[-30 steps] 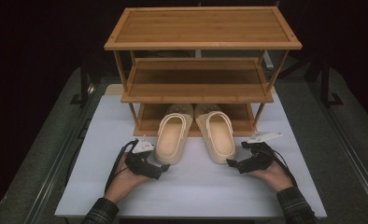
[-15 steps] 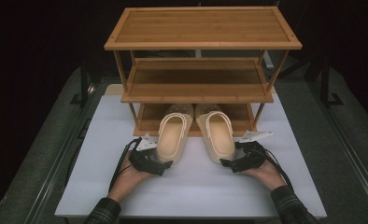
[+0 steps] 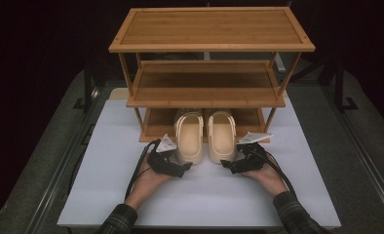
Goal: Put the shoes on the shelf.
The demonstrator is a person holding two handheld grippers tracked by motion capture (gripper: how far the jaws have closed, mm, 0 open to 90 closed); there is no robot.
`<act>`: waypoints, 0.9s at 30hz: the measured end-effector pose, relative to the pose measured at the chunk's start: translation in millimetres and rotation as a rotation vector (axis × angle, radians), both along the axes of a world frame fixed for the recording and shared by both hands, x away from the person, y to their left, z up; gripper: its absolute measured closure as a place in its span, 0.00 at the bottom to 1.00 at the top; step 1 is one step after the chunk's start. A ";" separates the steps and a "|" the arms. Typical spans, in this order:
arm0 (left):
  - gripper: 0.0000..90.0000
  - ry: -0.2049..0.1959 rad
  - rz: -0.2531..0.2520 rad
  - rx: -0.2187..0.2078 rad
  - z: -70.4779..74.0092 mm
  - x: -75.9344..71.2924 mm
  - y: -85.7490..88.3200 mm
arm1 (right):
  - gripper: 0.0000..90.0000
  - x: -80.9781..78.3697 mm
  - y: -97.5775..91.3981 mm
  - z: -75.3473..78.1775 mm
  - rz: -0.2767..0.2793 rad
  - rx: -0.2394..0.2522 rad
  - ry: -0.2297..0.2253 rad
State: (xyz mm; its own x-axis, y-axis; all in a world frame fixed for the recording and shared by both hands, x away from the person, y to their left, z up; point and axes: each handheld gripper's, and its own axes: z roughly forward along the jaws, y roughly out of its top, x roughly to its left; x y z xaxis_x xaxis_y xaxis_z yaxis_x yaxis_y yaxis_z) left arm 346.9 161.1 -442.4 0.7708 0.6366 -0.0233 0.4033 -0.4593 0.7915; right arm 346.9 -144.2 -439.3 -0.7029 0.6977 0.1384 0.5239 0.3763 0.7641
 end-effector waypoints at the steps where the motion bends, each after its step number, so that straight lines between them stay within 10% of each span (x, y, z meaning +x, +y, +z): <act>1: 0.08 0.000 0.000 0.000 0.0 0.0 0.0 | 0.11 0.0 0.0 0.0 0.000 0.000 0.000; 27: 0.17 0.021 0.030 -0.057 19.6 48.6 -0.3 | 0.23 40.5 12.1 18.7 -0.071 0.058 -0.047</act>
